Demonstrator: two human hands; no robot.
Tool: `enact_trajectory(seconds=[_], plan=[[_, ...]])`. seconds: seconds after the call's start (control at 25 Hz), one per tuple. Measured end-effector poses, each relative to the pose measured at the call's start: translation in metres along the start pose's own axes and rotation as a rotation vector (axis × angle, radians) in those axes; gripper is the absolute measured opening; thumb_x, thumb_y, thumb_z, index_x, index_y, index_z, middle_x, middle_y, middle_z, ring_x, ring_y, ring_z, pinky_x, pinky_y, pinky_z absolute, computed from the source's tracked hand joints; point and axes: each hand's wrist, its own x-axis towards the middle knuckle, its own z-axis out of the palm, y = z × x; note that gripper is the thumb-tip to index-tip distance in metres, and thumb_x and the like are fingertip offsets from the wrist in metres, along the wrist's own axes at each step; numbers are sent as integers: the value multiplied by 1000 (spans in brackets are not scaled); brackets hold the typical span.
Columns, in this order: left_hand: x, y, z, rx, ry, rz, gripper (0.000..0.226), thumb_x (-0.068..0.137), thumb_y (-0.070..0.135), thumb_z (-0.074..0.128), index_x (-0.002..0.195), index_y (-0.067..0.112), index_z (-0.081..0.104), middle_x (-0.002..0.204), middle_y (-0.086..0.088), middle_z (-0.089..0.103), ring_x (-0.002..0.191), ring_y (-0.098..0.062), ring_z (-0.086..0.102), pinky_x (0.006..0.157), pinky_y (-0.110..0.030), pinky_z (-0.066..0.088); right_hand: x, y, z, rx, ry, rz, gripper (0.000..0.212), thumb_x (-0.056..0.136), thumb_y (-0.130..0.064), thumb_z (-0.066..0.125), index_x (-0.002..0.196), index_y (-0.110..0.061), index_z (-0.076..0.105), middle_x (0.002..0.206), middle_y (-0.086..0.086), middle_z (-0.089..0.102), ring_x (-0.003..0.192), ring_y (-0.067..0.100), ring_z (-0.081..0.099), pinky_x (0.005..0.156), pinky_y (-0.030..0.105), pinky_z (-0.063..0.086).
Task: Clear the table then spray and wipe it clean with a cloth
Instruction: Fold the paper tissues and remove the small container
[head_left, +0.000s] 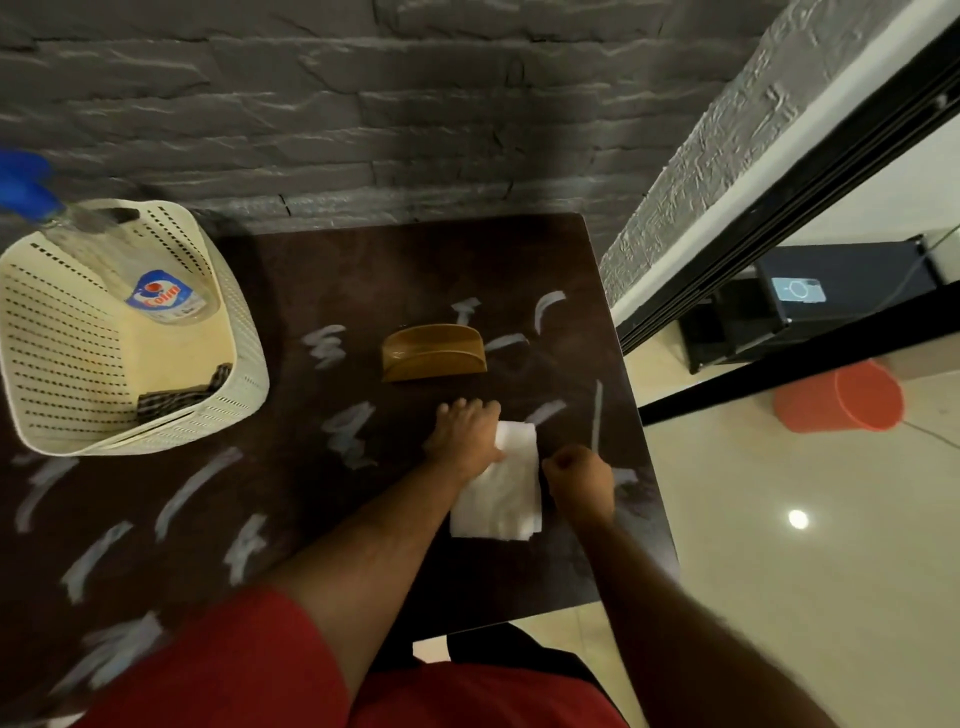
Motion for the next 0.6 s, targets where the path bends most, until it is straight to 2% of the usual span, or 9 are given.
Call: enact_trajectory(seconds=[0.12,0.32,0.4,0.48,0.52,0.6], plan=[[-1,3,-1,54,-50,-24,48,84,48,63,123,22,53,129,-6,53,122,-27,45,100,-43,34,-14,9,9,63,-26,-42,15,92,-27,60,86,-16,70,78,-1,70,69,14,66,68,38,60],[-13,-3,-17,-17,-51,51,43,85,55,55,116,24,59,119,-1,56,116,-24,44,97,-43,32,-21,-3,1,128,-56,-135,20,93,-28,61,109,-15,65,92,-4,66,85,14,65,69,24,50],[-19,-12,-24,-184,-82,53,46,82,58,58,112,24,61,112,0,60,112,-21,47,97,-42,34,-21,-12,-5,202,-152,-168,31,88,-37,68,114,-20,61,95,-8,63,87,10,62,68,22,46],[-26,-26,-34,-480,-176,41,47,78,57,65,111,23,61,107,3,63,107,-17,54,97,-42,41,-17,-24,-8,274,-307,-134,48,79,-47,76,116,-23,59,102,-8,65,94,12,63,76,28,50],[-31,-31,-39,-648,-210,40,44,78,52,68,110,23,62,105,5,65,103,-15,59,93,-40,46,-14,-30,-11,297,-381,-105,54,75,-48,79,118,-20,61,106,-4,68,96,14,65,80,32,54],[-43,-46,-50,-916,-213,18,32,82,40,71,108,22,64,102,6,67,98,-13,63,84,-32,52,-9,-42,-15,286,-465,-86,48,78,-35,79,116,-10,65,109,9,71,95,20,69,84,40,59]])
